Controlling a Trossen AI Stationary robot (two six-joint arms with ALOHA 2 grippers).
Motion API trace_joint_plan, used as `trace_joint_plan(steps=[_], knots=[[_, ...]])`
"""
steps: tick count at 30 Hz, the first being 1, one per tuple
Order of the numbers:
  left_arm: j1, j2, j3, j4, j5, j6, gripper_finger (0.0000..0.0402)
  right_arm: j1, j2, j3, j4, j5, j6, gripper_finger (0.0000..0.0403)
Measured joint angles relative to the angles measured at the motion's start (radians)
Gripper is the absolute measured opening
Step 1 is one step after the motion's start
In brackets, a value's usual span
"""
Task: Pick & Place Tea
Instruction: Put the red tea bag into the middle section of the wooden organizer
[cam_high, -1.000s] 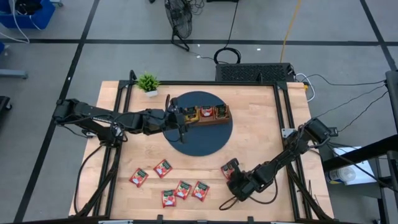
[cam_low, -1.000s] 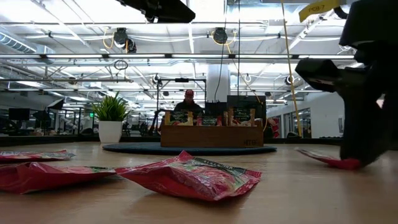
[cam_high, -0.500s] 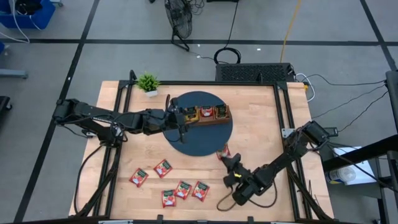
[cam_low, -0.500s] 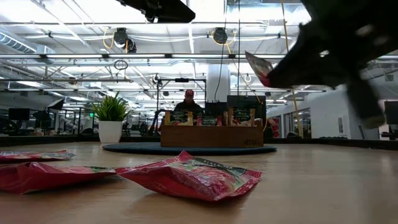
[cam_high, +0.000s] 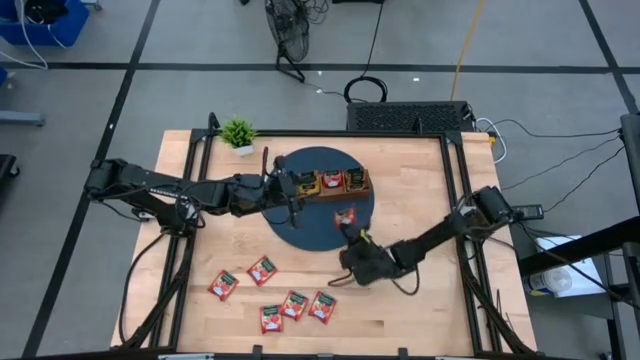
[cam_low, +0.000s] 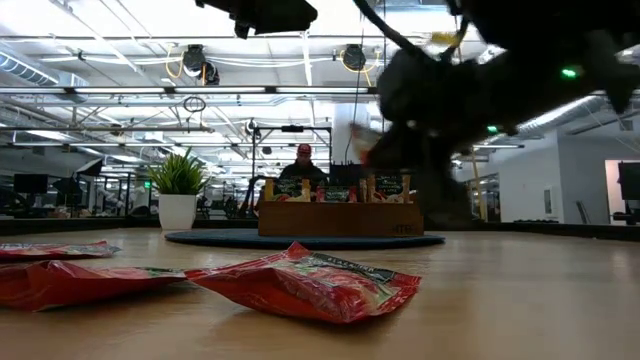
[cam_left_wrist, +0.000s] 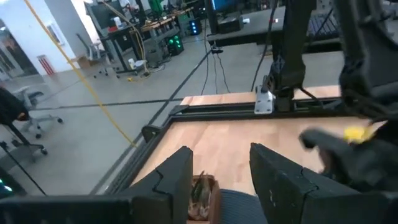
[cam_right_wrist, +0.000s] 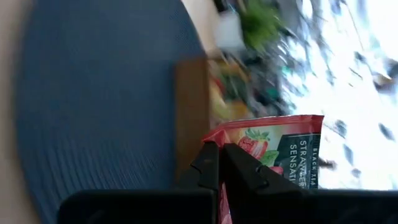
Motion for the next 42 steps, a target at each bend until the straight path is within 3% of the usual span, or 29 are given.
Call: trace_joint_plan(steps=[6, 8, 10, 11, 15, 18, 26, 32, 42], knots=[[0.011, 0.0, 0.0, -0.034, -0.007, 0.04, 0.0161, -0.103, -0.003, -0.021, 0.251, -0.507, -0.255, 0.0], [0.018, 0.0, 0.0, -0.078, 0.009, 0.013, 0.0161, -0.144, -0.003, -0.021, 0.285, -0.618, -0.285, 0.0], [0.027, 0.0, 0.0, -0.123, 0.017, -0.003, 0.0161, -0.185, -0.003, -0.021, 0.312, -0.664, -0.309, 0.0], [0.034, 0.0, 0.0, -0.143, 0.018, -0.004, 0.0161, -0.204, -0.003, -0.021, 0.323, -0.649, -0.335, 0.0], [0.067, 0.0, 0.0, -0.226, -0.017, -0.018, 0.0161, -0.263, -0.003, -0.021, 0.4, -0.422, -0.508, 0.0], [0.089, 0.0, 0.0, -0.236, -0.024, -0.059, 0.0161, -0.29, -0.003, -0.021, 0.499, -0.358, -0.622, 0.0], [0.158, 0.0, 0.0, -0.25, 0.027, -0.147, 0.0161, -0.304, -0.003, -0.02, 0.694, -0.396, -0.778, 0.0], [0.18, 0.011, 0.0, -0.227, 0.13, -0.164, 0.0161, -0.318, -0.003, -0.02, 0.727, -0.441, -0.831, 0.0], [0.163, -0.001, 0.002, -0.112, 0.175, -0.136, 0.0161, -0.334, -0.003, -0.02, 0.743, -0.436, -0.844, 0.0]])
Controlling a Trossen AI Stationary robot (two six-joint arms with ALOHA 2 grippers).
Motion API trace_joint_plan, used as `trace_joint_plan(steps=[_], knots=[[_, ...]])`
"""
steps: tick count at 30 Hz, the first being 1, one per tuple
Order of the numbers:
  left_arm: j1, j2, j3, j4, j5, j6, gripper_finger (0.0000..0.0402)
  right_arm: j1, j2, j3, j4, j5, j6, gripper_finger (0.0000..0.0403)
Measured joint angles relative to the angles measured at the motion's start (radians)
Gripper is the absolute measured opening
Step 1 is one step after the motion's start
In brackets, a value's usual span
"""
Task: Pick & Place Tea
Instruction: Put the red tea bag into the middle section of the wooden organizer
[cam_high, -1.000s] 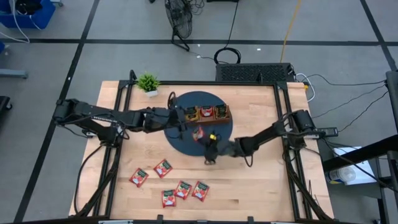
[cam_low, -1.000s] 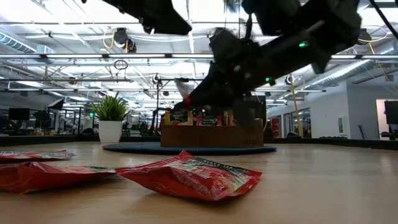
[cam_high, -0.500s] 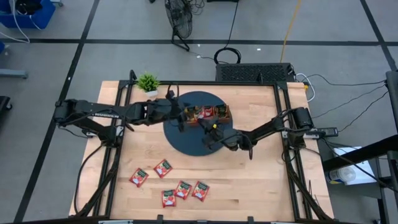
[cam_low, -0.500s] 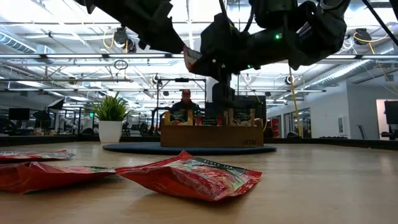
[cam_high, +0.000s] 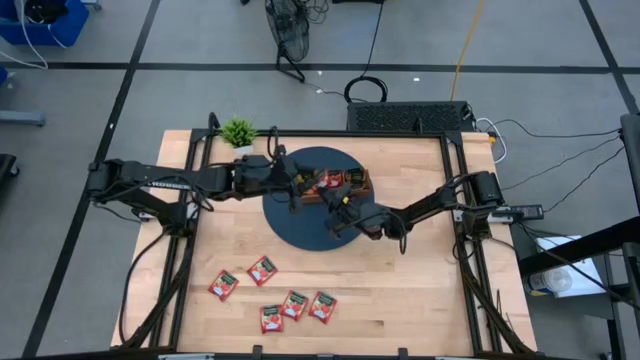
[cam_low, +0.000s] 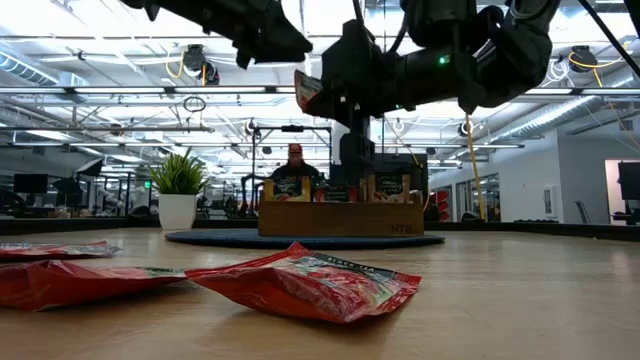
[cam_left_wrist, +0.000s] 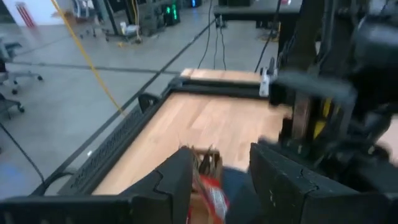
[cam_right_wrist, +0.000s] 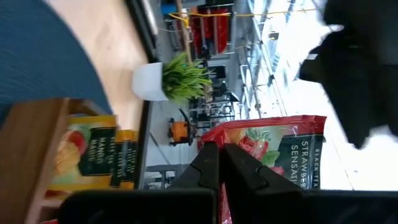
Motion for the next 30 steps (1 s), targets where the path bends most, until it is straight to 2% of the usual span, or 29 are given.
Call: trace_joint_plan(steps=[6, 17, 20, 25, 30], knots=[[0.004, 0.011, -0.002, -0.001, 0.0, -0.004, 0.0161, 0.0, 0.0, 0.0, 0.079, -0.001, -0.026, 0.0], [0.009, 0.011, -0.002, -0.007, -0.001, -0.041, 0.0157, 0.008, 0.0, 0.0, 0.084, -0.002, -0.021, 0.0], [0.02, 0.011, -0.002, -0.024, 0.0, -0.05, 0.0127, 0.017, 0.0, 0.0, 0.084, -0.002, -0.021, 0.0], [0.056, 0.036, -0.002, -0.053, 0.003, -0.05, 0.0019, 0.031, 0.0, 0.0, 0.092, -0.001, -0.026, 0.0], [0.067, 0.063, -0.003, -0.026, 0.008, 0.049, 0.0006, 0.042, -0.001, 0.0, 0.096, 0.009, -0.007, 0.0001]])
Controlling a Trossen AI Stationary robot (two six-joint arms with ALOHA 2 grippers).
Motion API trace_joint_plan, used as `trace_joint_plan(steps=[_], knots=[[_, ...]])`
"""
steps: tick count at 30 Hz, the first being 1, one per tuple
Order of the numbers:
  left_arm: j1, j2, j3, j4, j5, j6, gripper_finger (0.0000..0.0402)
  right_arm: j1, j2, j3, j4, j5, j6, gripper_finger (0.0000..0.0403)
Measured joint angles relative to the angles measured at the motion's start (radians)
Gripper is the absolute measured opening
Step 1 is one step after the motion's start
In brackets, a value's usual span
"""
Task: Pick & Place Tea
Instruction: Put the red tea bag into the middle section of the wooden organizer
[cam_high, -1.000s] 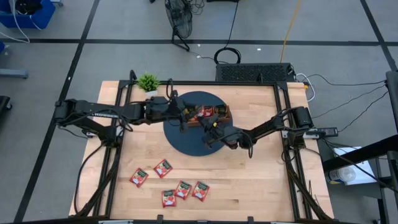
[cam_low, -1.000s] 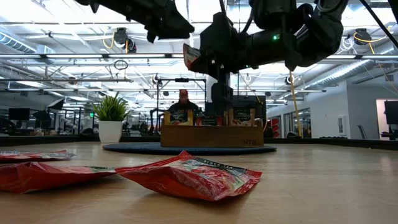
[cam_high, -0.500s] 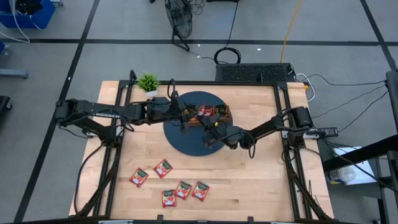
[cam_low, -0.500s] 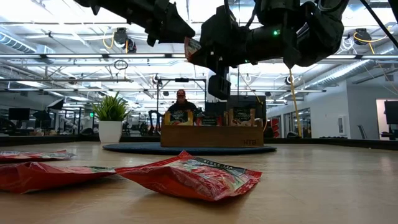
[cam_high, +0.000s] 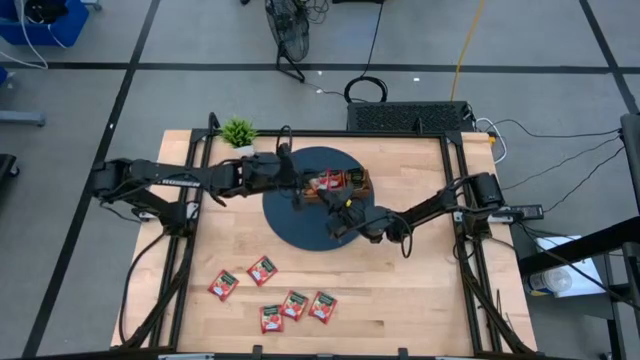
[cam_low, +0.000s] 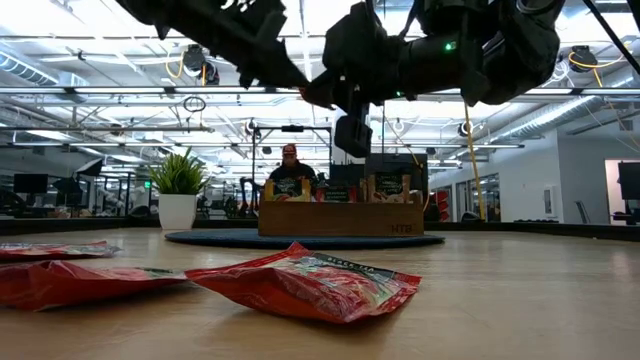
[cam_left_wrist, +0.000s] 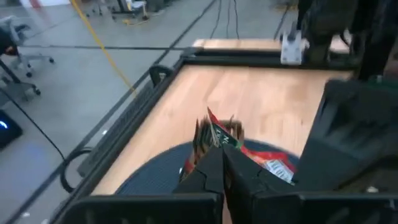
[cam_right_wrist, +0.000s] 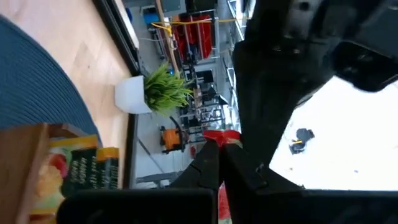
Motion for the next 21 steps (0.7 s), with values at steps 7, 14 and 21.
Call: trace_joint_plan(steps=[7, 14, 21], knots=[[-0.02, -0.008, 0.001, 0.121, -0.073, 0.264, 0.0004, 0.032, -0.001, 0.0, -0.058, 0.13, 0.376, 0.0023], [0.016, -0.003, 0.001, 0.099, -0.041, 0.32, 0.0002, 0.058, -0.073, -0.019, -0.37, 0.145, 0.644, 0.0009], [0.05, -0.002, 0.001, 0.058, 0.082, 0.235, 0.0002, 0.01, -0.405, 0.014, -0.865, -0.067, 0.795, 0.0]])
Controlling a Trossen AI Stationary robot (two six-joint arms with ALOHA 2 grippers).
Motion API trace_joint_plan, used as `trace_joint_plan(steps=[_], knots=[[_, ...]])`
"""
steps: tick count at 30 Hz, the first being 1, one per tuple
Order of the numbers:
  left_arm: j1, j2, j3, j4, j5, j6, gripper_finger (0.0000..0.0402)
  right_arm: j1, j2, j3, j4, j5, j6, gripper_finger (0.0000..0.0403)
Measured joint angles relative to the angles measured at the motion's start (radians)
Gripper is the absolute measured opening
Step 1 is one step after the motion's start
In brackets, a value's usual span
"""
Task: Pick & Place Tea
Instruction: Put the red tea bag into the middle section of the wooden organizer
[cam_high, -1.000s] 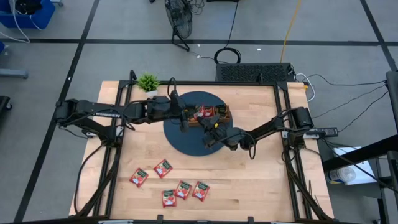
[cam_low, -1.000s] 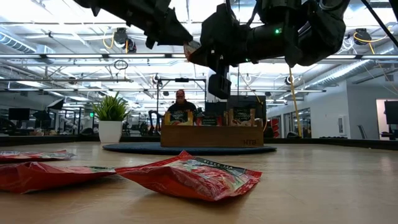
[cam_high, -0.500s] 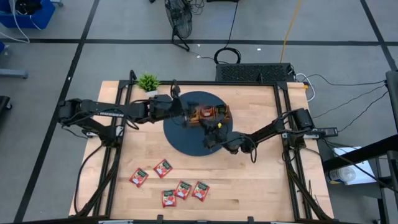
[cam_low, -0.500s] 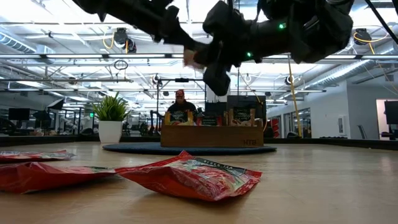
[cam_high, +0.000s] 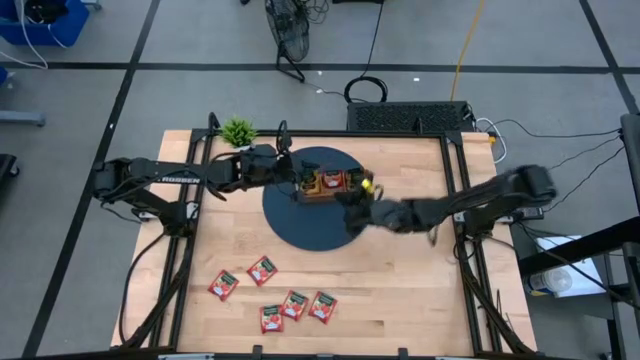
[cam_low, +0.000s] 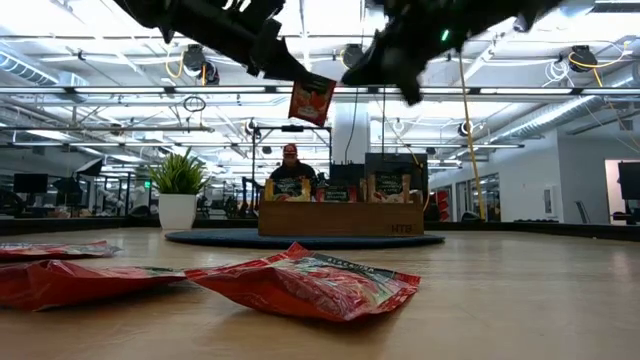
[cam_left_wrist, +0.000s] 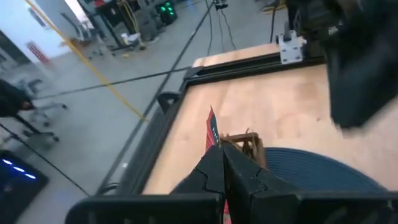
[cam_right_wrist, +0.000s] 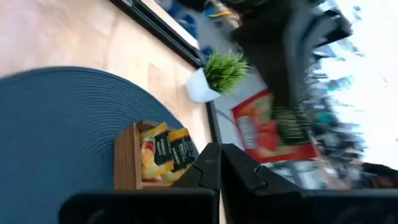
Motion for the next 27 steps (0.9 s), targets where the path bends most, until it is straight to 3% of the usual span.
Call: trace_joint_plan(steps=[5, 9, 13, 19, 27], knots=[[0.008, 0.061, 0.0, 0.031, 0.084, -0.097, 0.0002, -0.146, -0.127, 0.184, -0.487, -0.235, 0.131, 0.0001], [-0.004, 0.138, 0.0, 0.093, 0.094, -0.089, 0.0001, -0.219, -0.068, 0.365, -0.77, -0.343, 0.18, 0.0026], [-0.004, 0.164, 0.004, 0.116, 0.106, -0.084, 0.0001, -0.256, 0.028, 0.514, -0.928, -0.407, 0.243, 0.0088], [-0.006, 0.163, 0.004, 0.123, 0.126, -0.086, 0.0001, -0.273, 0.134, 0.594, -0.928, -0.569, 0.257, 0.0164], [-0.015, 0.165, 0.003, 0.067, 0.123, -0.086, 0.0001, -0.274, 0.201, 0.6, -0.925, -0.569, 0.235, 0.0141]])
